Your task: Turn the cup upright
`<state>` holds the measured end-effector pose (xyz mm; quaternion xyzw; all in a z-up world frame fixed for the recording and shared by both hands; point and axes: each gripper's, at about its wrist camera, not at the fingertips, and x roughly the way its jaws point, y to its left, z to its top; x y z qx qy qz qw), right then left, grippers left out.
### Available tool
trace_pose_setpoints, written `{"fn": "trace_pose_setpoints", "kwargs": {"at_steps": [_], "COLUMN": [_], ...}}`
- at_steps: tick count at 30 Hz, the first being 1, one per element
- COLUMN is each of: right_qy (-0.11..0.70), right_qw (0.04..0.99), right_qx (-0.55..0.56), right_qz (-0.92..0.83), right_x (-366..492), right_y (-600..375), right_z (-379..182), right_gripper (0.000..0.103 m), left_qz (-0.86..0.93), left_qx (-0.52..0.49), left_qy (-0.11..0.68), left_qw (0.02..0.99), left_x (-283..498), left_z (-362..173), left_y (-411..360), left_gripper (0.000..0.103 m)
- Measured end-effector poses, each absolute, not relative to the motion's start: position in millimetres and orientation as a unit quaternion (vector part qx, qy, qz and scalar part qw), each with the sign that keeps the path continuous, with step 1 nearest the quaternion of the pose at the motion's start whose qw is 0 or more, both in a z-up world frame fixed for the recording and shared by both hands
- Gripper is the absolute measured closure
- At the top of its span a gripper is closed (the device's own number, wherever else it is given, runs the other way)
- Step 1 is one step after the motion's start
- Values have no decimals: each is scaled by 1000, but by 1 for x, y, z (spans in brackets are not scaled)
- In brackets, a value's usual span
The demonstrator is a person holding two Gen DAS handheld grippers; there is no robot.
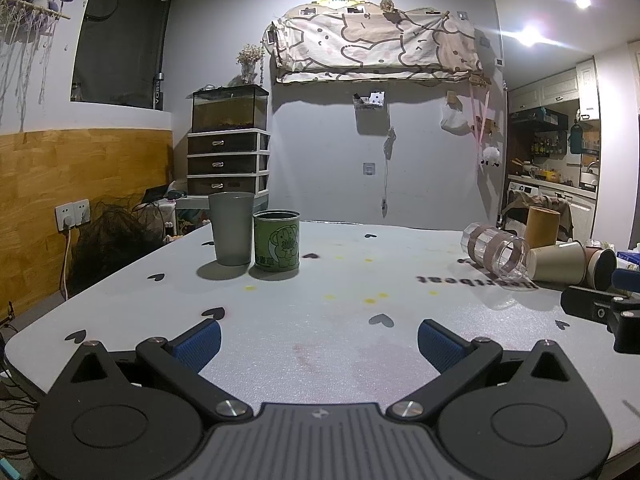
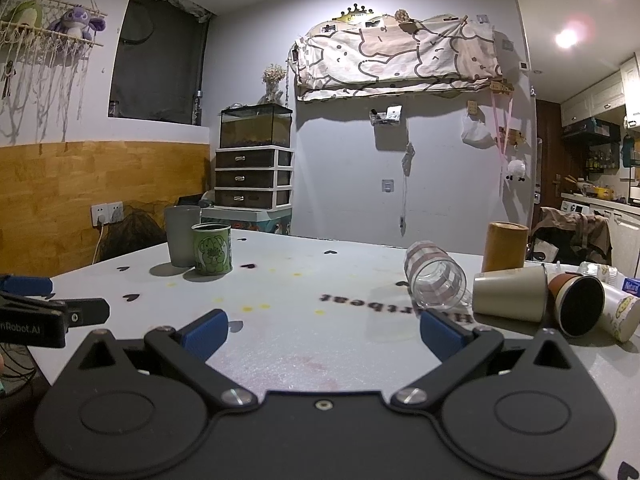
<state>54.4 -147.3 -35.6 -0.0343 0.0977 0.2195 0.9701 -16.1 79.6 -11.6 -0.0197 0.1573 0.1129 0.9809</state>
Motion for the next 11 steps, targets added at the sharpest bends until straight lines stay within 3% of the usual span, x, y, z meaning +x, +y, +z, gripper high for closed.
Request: {"fn": "trace_pose_setpoints", "kwargs": {"at_steps": [11], "right_qy": [99], "right_qw": [970], "right_qx": [-34], "right_qz": [220], "right_x": [55], "right_y": [-147], "right_z": [-35], "right_gripper": [0], "left_qz": [112], "left_qx": [-19], "left_qy": [158], "left_qw": [981], "left_x": [-17], "left_z": [-12], "left_y": [80], "left_gripper": [0]}}
